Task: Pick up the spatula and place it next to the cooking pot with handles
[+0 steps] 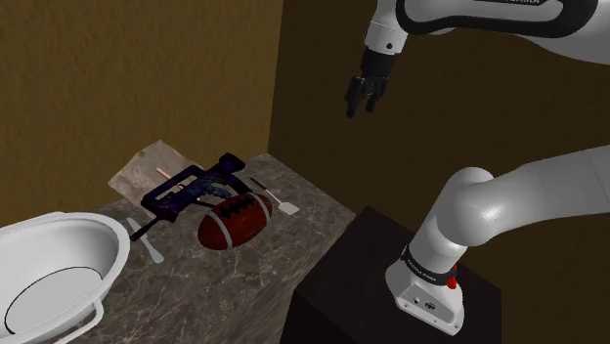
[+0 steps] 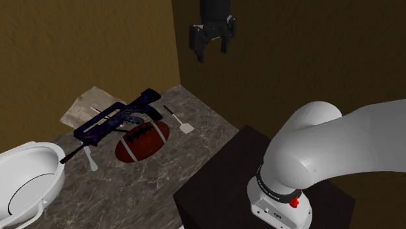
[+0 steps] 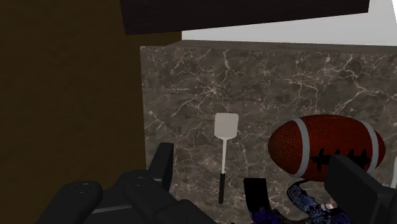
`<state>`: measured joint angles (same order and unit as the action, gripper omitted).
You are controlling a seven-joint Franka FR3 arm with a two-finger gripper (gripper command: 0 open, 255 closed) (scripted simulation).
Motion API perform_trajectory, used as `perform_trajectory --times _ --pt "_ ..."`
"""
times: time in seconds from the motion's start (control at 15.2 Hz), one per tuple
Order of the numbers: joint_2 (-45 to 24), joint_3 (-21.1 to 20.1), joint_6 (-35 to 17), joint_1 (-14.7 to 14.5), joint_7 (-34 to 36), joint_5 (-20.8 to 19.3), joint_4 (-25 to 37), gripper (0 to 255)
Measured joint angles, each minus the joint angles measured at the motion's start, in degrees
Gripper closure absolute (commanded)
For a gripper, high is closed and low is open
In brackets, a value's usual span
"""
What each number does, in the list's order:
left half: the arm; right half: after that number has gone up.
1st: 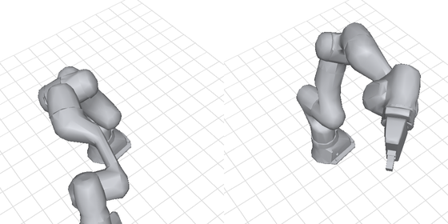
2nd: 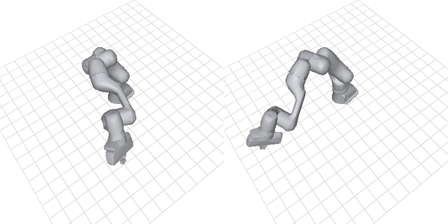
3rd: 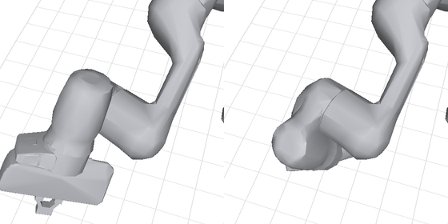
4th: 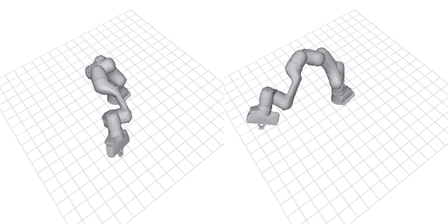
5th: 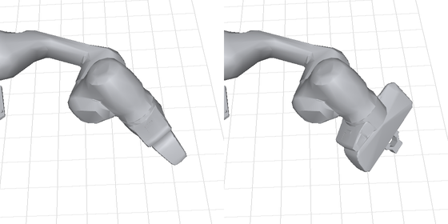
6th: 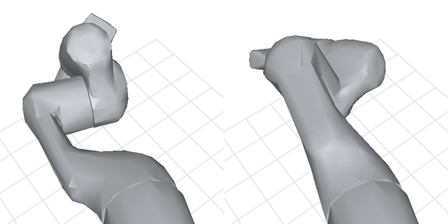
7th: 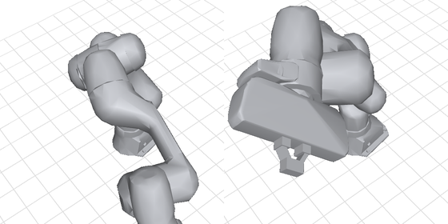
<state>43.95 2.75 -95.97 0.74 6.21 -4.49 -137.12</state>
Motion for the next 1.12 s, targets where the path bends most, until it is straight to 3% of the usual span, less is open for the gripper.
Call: perform_trajectory --times 0.26,1.12 --pt "-2.4 0.5 -4.1 0.0 -0.2 -0.1 -1.8 0" --pt "-23.9 2.6 -31.1 -0.6 -0.9 0.2 -6.9 0"
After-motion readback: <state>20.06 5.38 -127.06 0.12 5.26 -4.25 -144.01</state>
